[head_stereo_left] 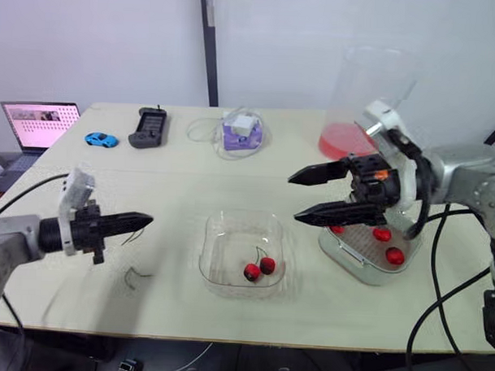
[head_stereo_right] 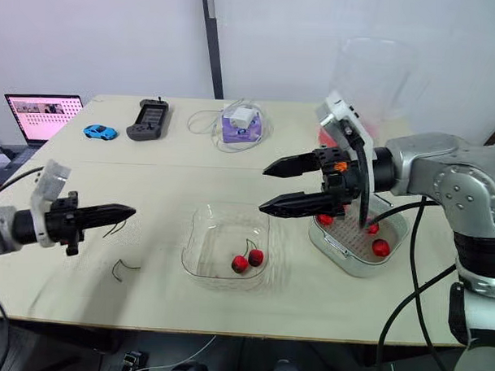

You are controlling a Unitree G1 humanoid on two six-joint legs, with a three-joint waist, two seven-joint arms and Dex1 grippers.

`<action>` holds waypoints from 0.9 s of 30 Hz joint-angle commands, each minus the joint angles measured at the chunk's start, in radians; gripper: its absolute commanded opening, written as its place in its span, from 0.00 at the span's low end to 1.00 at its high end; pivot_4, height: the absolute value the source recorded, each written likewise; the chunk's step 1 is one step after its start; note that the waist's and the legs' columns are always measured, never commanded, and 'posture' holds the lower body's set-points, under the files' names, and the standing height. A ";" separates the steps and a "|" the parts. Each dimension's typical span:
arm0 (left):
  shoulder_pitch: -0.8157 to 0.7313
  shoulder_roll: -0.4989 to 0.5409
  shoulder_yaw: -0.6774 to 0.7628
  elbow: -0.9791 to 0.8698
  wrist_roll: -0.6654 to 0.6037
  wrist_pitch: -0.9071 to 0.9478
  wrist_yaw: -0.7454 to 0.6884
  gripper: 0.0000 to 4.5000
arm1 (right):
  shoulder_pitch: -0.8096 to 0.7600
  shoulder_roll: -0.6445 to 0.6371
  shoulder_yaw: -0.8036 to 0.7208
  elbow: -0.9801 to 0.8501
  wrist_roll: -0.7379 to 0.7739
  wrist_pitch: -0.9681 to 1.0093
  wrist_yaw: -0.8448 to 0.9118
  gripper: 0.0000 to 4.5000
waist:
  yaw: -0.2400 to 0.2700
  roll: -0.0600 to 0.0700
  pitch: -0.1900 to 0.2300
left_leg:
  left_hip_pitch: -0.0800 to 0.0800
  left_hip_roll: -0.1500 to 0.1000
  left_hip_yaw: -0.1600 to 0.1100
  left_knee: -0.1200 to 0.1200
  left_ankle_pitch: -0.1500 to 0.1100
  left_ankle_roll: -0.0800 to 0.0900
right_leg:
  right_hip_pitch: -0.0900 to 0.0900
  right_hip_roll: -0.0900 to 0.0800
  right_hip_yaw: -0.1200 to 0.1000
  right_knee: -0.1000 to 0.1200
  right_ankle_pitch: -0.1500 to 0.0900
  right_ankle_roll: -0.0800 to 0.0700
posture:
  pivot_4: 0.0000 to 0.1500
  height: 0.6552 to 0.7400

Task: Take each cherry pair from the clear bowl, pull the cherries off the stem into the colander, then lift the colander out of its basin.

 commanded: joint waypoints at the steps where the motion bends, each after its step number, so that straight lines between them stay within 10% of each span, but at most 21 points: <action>1: 0.051 -0.008 0.019 -0.010 0.038 -0.058 0.007 0.00 | -0.035 -0.008 -0.010 -0.013 -0.017 -0.024 0.030 0.99 | 0.000 0.000 0.000 | 0.000 0.000 0.000 0.000 0.000 0.000 | 0.000 0.000 0.000 0.000 0.000 0.000 | 1.00 0.92; 7: 0.135 -0.006 -0.056 0.101 0.181 -0.153 0.014 0.00 | -0.028 -0.026 -0.024 -0.055 0.003 0.015 0.039 0.99 | -0.003 0.000 0.000 | 0.000 0.000 0.000 0.000 0.000 0.000 | 0.000 0.000 0.000 0.000 0.000 0.000 | 1.00 0.92; 18: 0.056 0.043 -0.023 0.273 0.218 -0.198 -0.008 0.99 | 0.002 -0.044 -0.064 -0.085 0.035 0.076 0.000 1.00 | -0.002 0.000 0.000 | 0.000 0.000 0.000 0.000 0.000 0.000 | -0.001 0.001 0.000 0.001 0.000 0.000 | 1.00 0.92; 27: -0.011 0.093 0.043 0.196 0.028 -0.043 -0.170 0.99 | 0.018 -0.032 -0.054 -0.123 0.022 0.073 -0.056 1.00 | -0.003 0.000 0.000 | 0.000 0.000 0.000 0.000 0.000 0.000 | -0.001 0.000 0.000 0.001 0.000 0.000 | 1.00 0.92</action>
